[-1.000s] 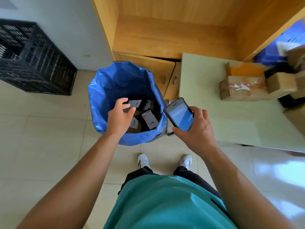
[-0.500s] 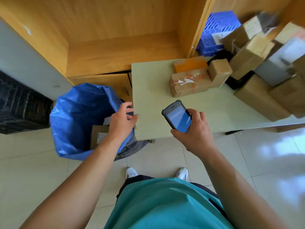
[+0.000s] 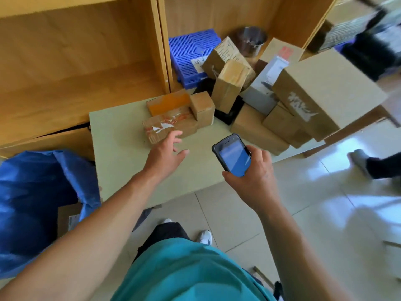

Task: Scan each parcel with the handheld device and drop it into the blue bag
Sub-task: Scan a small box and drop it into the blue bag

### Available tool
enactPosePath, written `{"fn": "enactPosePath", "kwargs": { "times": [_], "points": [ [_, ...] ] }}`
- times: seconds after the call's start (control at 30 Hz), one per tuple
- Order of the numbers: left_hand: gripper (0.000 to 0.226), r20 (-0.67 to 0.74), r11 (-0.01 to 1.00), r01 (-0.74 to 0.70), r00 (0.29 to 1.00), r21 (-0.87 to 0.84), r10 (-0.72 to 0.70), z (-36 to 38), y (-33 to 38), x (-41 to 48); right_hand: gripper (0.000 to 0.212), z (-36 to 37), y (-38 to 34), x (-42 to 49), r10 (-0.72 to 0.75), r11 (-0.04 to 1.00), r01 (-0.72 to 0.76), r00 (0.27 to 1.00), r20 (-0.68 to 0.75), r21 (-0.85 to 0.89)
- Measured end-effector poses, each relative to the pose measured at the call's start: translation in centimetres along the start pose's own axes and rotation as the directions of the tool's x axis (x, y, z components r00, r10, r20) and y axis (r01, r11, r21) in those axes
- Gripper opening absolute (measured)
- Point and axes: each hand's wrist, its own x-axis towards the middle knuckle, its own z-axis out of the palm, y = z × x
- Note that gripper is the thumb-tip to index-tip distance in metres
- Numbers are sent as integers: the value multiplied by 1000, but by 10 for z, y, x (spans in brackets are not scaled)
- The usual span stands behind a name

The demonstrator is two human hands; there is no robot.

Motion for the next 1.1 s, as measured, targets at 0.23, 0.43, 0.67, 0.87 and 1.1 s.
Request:
{"fn": "enactPosePath", "kwargs": {
  "times": [0.23,0.43,0.67,0.87,1.1],
  "points": [
    [57,105,990,-88,992,112,76,-3,3,66,90,11,-8,33,71,996,-69,997,31,-56],
    [62,154,934,-170,980,314,127,-16,-24,117,88,31,-26,62,128,990,-122,989,73,-72],
    [72,315,858,-168,949,485,8,-9,-81,163,89,50,-36,82,197,978,-190,976,93,-88],
    [80,416,781,-249,909,573,-15,3,-94,179,89,58,-44,95,231,972,-221,964,129,-85],
    [110,427,770,-256,904,584,-24,7,-112,183,88,67,-53,109,207,976,-195,970,131,-96]
  ]
}}
